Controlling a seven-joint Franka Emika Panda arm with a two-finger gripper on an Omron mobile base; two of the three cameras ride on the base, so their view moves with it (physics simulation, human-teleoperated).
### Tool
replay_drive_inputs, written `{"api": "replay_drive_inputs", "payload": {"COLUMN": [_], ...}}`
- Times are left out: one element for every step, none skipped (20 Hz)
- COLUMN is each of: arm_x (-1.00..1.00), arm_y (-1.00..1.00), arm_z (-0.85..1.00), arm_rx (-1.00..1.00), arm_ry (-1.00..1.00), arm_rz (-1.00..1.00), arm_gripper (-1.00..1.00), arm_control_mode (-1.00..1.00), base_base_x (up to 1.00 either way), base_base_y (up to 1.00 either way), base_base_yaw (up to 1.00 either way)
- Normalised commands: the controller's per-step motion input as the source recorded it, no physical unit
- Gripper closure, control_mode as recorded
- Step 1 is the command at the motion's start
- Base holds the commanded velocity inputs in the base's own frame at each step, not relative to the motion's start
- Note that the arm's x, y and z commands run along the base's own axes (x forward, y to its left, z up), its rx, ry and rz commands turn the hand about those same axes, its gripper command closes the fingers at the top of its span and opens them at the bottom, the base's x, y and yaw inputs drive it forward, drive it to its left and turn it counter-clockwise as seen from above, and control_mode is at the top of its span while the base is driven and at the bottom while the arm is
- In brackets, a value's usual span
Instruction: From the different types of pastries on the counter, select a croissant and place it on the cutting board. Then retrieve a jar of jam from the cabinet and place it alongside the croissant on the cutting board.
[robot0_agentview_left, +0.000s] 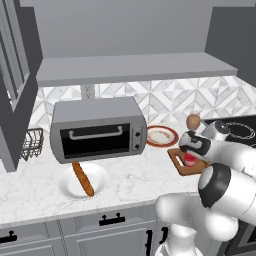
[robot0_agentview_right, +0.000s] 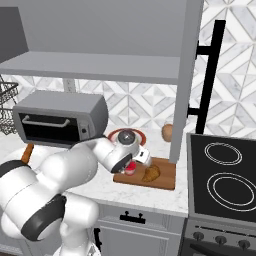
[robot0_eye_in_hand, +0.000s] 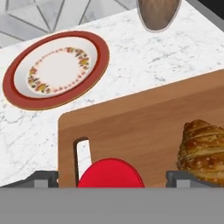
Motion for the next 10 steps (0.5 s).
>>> {"api": "replay_drive_inputs", "payload": {"arm_x": [0.00, 0.00, 0.00, 0.00, -0.01, -0.01, 0.00, 0.00, 0.00, 0.00], "arm_y": [-0.05, 0.00, 0.00, 0.00, 0.04, 0.08, 0.11, 0.07, 0.06, 0.05], "arm_z": [0.69, 0.81, 0.81, 0.83, 0.81, 0.73, 0.71, 0.72, 0.73, 0.78], "arm_rx": [0.13, 0.13, 0.08, 0.04, 0.03, 0.02, 0.02, 0.04, 0.05, 0.05], "arm_ry": [-0.04, -0.03, -0.04, -0.04, -0.04, -0.03, 0.00, 0.00, 0.02, 0.09], "arm_rz": [0.00, 0.00, 0.00, 0.03, 0.03, 0.04, 0.05, 0.04, 0.04, 0.05], "arm_gripper": [-1.00, -1.00, -1.00, -1.00, -1.00, -1.00, -1.00, -1.00, -1.00, -1.00], "arm_control_mode": [-1.00, -1.00, -1.00, -1.00, -1.00, -1.00, -1.00, -1.00, -1.00, -1.00], "base_base_x": [0.00, 0.00, 0.00, 0.00, 0.00, 0.00, 0.00, 0.00, 0.00, 0.00], "base_base_y": [0.00, 0.00, 0.00, 0.00, 0.00, 0.00, 0.00, 0.00, 0.00, 0.00], "base_base_yaw": [0.00, 0.00, 0.00, 0.00, 0.00, 0.00, 0.00, 0.00, 0.00, 0.00]}}
